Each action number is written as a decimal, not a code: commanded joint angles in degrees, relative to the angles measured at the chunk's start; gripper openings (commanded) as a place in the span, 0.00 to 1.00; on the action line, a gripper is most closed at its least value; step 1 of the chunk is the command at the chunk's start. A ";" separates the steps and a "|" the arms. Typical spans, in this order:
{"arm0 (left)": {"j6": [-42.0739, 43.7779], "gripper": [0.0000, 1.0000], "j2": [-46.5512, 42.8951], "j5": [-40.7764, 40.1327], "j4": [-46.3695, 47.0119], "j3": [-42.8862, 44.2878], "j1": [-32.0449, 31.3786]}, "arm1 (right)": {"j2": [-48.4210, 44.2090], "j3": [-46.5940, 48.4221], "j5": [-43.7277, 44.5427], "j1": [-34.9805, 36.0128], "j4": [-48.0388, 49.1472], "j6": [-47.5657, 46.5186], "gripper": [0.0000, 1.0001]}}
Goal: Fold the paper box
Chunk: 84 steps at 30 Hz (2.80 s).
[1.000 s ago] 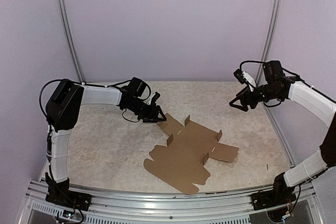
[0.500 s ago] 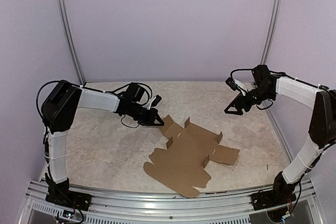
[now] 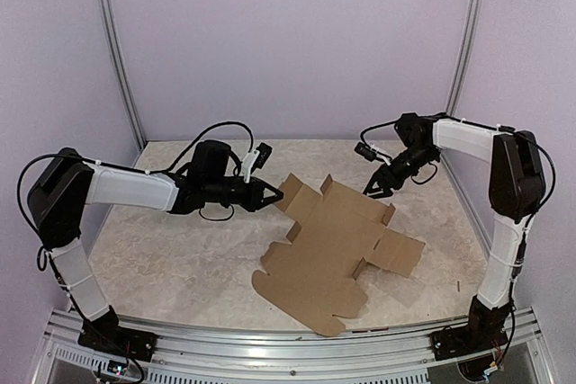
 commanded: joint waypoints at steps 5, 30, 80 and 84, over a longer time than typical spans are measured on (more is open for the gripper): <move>1.75 0.00 -1.14 -5.77 2.95 -2.10 -1.02 | 4.10 5.00 -2.27 2.49 -10.25 -2.58 0.57; 4.07 0.00 -4.02 -8.96 2.04 -3.71 -1.11 | 3.79 8.95 -3.70 1.62 -19.17 -1.63 0.61; -0.72 0.45 -18.26 -20.88 4.20 -18.19 -0.55 | 7.62 21.77 28.36 13.69 -12.78 -9.14 0.00; -5.32 0.47 -23.82 -24.55 7.46 -27.20 -0.16 | 7.87 23.53 33.23 15.27 -7.10 -10.70 0.00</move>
